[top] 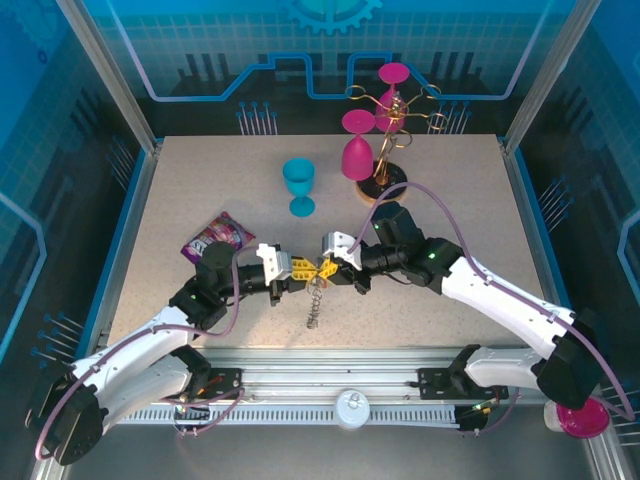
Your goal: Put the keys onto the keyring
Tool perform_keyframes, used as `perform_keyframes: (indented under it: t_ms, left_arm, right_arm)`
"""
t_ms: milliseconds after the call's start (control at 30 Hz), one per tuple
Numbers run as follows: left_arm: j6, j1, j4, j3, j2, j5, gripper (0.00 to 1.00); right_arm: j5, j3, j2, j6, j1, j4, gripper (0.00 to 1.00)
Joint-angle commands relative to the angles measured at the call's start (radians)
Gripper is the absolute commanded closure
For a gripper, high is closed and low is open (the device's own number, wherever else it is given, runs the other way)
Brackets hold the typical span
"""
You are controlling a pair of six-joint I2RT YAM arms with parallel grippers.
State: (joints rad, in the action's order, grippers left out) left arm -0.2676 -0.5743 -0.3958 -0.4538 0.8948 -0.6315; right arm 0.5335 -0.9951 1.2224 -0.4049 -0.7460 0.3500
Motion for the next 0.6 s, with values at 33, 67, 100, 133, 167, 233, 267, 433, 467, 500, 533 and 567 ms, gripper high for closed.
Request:
perform_keyframes:
  t_ms: [33,67,100,133,167,233,267,433,467,500,533,567]
  left_arm:
    - [-0.068,-0.008,0.190,-0.066,-0.003,0.052,0.87]
    - [-0.085,-0.008,0.235,-0.082,0.002,0.056,0.87]
    - [-0.095,-0.009,0.271,-0.097,0.006,0.061,0.87]
    - [-0.104,-0.009,0.300,-0.110,0.010,0.067,0.87]
    - [-0.117,-0.008,0.332,-0.123,0.014,0.069,0.87]
    - [-0.138,-0.007,0.383,-0.144,0.018,0.076,0.87]
    - [-0.146,-0.008,0.399,-0.152,0.019,0.076,0.87]
    - [-0.150,-0.008,0.408,-0.166,0.015,0.063,0.84]
    - [-0.146,-0.009,0.402,-0.169,0.016,0.059,0.84]
    - [-0.141,-0.008,0.396,-0.169,0.016,0.055,0.84]
    - [-0.135,-0.009,0.382,-0.166,0.019,0.048,0.84]
    - [-0.125,-0.009,0.363,-0.163,0.021,0.039,0.85]
  right_arm:
    - [-0.037,-0.097,0.035,-0.068,-0.018,0.105,1.00]
    - [-0.055,-0.122,0.052,-0.085,-0.026,0.144,1.00]
    - [-0.073,-0.148,0.067,-0.104,-0.036,0.185,1.00]
    - [-0.085,-0.168,0.081,-0.122,-0.045,0.220,1.00]
    - [-0.105,-0.194,0.099,-0.141,-0.055,0.258,1.00]
    - [-0.145,-0.244,0.131,-0.175,-0.072,0.331,1.00]
    - [-0.171,-0.272,0.149,-0.193,-0.080,0.371,1.00]
    - [-0.264,-0.361,0.212,-0.239,-0.108,0.487,1.00]
    - [-0.268,-0.373,0.222,-0.244,-0.114,0.496,1.00]
    - [-0.269,-0.380,0.229,-0.247,-0.117,0.501,1.00]
    - [-0.269,-0.386,0.234,-0.248,-0.122,0.500,1.00]
    - [-0.263,-0.391,0.240,-0.249,-0.128,0.499,1.00]
